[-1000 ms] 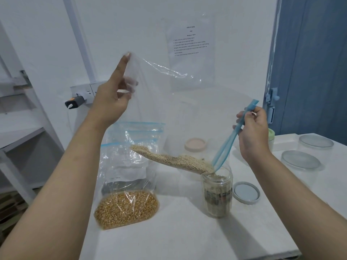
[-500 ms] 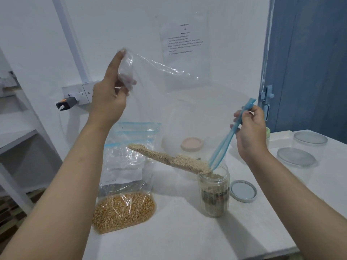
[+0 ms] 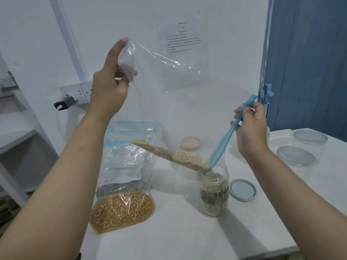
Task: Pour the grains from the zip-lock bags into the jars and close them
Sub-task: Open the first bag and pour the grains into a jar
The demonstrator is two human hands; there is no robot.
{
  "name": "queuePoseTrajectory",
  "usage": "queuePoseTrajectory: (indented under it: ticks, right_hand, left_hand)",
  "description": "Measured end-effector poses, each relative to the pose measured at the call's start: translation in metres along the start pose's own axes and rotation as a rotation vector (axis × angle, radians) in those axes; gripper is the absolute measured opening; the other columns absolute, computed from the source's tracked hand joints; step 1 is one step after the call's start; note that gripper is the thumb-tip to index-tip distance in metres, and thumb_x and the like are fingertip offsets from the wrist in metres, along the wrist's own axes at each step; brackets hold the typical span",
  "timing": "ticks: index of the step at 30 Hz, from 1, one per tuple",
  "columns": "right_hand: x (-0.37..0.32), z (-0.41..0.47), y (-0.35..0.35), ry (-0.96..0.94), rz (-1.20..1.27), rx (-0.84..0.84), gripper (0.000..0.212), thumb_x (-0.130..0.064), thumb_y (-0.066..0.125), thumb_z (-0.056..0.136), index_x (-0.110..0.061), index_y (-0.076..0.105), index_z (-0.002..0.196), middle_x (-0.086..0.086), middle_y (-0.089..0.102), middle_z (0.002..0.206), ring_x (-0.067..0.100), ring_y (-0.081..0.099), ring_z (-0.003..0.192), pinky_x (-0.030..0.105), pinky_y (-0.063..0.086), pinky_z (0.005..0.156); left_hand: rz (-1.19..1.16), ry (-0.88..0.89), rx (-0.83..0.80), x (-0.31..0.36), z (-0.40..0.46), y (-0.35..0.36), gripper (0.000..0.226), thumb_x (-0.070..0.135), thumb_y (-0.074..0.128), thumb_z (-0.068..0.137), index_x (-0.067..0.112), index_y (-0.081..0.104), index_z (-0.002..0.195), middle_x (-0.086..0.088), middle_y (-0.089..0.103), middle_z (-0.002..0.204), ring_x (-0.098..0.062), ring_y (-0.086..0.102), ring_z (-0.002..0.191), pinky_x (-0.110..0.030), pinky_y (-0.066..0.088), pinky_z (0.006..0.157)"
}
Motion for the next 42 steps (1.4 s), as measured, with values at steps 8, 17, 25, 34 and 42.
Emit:
queuePoseTrajectory:
  ticks: [8, 17, 25, 34, 42]
  right_hand:
    - [-0.001, -0.001, -0.004, 0.012, 0.018, 0.01, 0.018, -0.011, 0.035, 0.105, -0.021, 0.05, 0.106, -0.006, 0.058, 0.082, 0.009, 0.051, 0.075, 0.025, 0.048, 0.07]
    - [-0.003, -0.003, -0.006, 0.018, 0.019, -0.01, 0.024, -0.002, 0.046, 0.099, -0.017, 0.057, 0.115, -0.006, 0.058, 0.086, 0.006, 0.052, 0.074, 0.021, 0.05, 0.072]
    - [-0.003, -0.005, -0.01, -0.036, -0.05, -0.022, 0.021, -0.003, 0.047, 0.101, -0.019, 0.059, 0.107, -0.003, 0.06, 0.091, 0.009, 0.057, 0.079, 0.024, 0.054, 0.081]
    - [-0.01, -0.005, -0.013, -0.079, -0.089, -0.06, 0.017, -0.005, 0.047, 0.102, -0.017, 0.057, 0.109, -0.004, 0.06, 0.091, 0.007, 0.06, 0.078, 0.028, 0.056, 0.086]
    - [-0.014, -0.008, -0.017, -0.057, -0.112, -0.101, 0.016, -0.007, 0.047, 0.103, -0.014, 0.055, 0.114, -0.002, 0.06, 0.092, 0.007, 0.061, 0.077, 0.028, 0.058, 0.087]
  left_hand:
    - [-0.011, 0.011, -0.021, 0.007, 0.004, 0.002, 0.076, -0.01, 0.043, 0.086, 0.029, 0.034, 0.149, 0.018, 0.061, 0.079, -0.004, 0.067, 0.099, -0.024, 0.052, 0.085]
    - [-0.032, -0.011, 0.01, 0.011, 0.004, 0.005, 0.077, -0.012, 0.041, 0.084, 0.03, 0.035, 0.148, -0.003, 0.06, 0.081, -0.003, 0.067, 0.097, -0.027, 0.051, 0.08]
    - [-0.017, -0.009, 0.013, 0.013, 0.003, 0.005, 0.075, -0.009, 0.04, 0.086, 0.034, 0.036, 0.146, 0.004, 0.064, 0.087, -0.004, 0.067, 0.093, -0.019, 0.05, 0.079]
    - [-0.017, 0.008, 0.003, 0.018, 0.007, 0.005, 0.075, -0.01, 0.041, 0.086, 0.034, 0.036, 0.146, 0.001, 0.064, 0.086, -0.008, 0.067, 0.096, -0.024, 0.05, 0.081]
    - [-0.002, -0.002, 0.003, 0.022, 0.008, 0.002, 0.074, -0.01, 0.042, 0.087, 0.032, 0.036, 0.148, -0.008, 0.067, 0.094, -0.006, 0.066, 0.093, -0.022, 0.049, 0.081]
Point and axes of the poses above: each hand's wrist, its own z-axis towards the middle knuckle, its own y-axis out of the palm, x = y × z, the point moved 2 cm from there along z, towards the middle knuckle
